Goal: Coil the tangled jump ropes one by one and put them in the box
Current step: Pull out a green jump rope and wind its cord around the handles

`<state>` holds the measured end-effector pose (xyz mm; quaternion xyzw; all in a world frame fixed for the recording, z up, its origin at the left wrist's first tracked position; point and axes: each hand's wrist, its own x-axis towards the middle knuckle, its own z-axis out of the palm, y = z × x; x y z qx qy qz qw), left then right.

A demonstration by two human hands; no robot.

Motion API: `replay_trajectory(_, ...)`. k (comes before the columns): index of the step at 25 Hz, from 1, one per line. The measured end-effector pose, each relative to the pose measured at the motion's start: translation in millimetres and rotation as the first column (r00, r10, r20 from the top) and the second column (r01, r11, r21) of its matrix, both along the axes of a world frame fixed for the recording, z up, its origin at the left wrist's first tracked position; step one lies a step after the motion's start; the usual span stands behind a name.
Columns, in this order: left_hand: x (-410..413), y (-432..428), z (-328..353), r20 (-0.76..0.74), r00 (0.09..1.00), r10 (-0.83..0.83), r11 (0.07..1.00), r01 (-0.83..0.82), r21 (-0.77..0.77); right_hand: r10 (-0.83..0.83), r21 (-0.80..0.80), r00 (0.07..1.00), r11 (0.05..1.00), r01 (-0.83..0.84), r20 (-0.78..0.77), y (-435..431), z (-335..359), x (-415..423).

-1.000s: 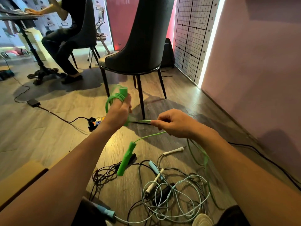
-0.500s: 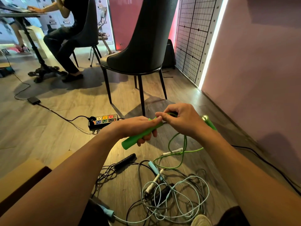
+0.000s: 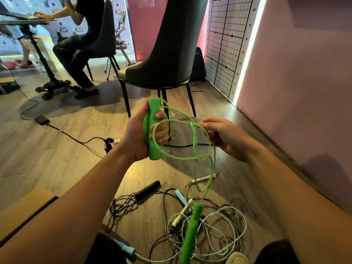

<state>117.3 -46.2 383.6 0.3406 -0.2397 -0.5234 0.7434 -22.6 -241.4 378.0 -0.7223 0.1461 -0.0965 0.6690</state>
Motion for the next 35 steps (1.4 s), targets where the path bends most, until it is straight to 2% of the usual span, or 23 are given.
replay_trajectory(5, 3.0, 0.1, -4.4, 0.012, 0.998, 0.064, 0.997, -0.064, 0.041, -0.060, -0.257, 0.998, 0.965, 0.060, 0.010, -6.0, -10.6, -2.2)
replay_trajectory(11, -0.2, -7.2, -2.6, -0.090, 0.986, 0.144, 0.989, -0.147, -0.027, -0.078, -0.230, 0.996, 0.971, 0.068, -0.035, -9.4, -18.3, 4.6)
replay_trajectory(15, 1.7, -9.8, -5.9, -0.112, 0.954, 0.278, 0.961, -0.277, 0.019, -0.141, -0.233, 0.987, 0.965, 0.121, -0.071, -14.5, -20.6, 6.1)
replay_trajectory(18, 7.9, -9.9, -9.2, -0.160, 0.898, 0.410, 0.912, -0.408, 0.046, -0.238, -0.292, 0.968, 0.934, 0.208, -0.073, -15.4, -22.2, 5.7)
replay_trajectory(21, 24.8, -1.1, -10.8, -0.279, 0.792, 0.543, 0.834, -0.546, 0.074, -0.314, -0.374, 0.949, 0.882, 0.286, -0.013, -18.9, -16.8, -0.7)
replay_trajectory(23, 35.0, 7.9, -13.1, -0.324, 0.726, 0.607, 0.786, -0.608, 0.111, -0.299, -0.418, 0.954, 0.865, 0.277, 0.013, -24.9, -16.2, -8.0)
replay_trajectory(26, 38.8, 15.3, -18.1, -0.321, 0.682, 0.657, 0.750, -0.637, 0.180, -0.254, -0.488, 0.966, 0.851, 0.196, -0.055, -29.2, -20.6, -16.2)
replay_trajectory(29, 37.3, 16.4, -16.9, -0.310, 0.678, 0.667, 0.741, -0.644, 0.188, -0.349, -0.604, 0.931, 0.766, 0.219, -0.104, -38.1, -28.3, -13.9)
replay_trajectory(32, 34.6, 15.5, -12.6, -0.300, 0.697, 0.651, 0.756, -0.633, 0.169, -0.544, -0.687, 0.823, 0.662, 0.299, -0.165, -48.1, -32.1, -13.2)
replay_trajectory(33, 32.7, 14.5, -12.4, -0.289, 0.715, 0.636, 0.769, -0.618, 0.165, -0.567, -0.671, 0.799, 0.674, 0.310, -0.200, -48.8, -33.5, -14.1)
replay_trajectory(35, 28.6, 11.4, -13.3, -0.240, 0.771, 0.590, 0.808, -0.568, 0.158, -0.539, -0.586, 0.777, 0.760, 0.283, -0.324, -42.9, -36.4, -15.0)
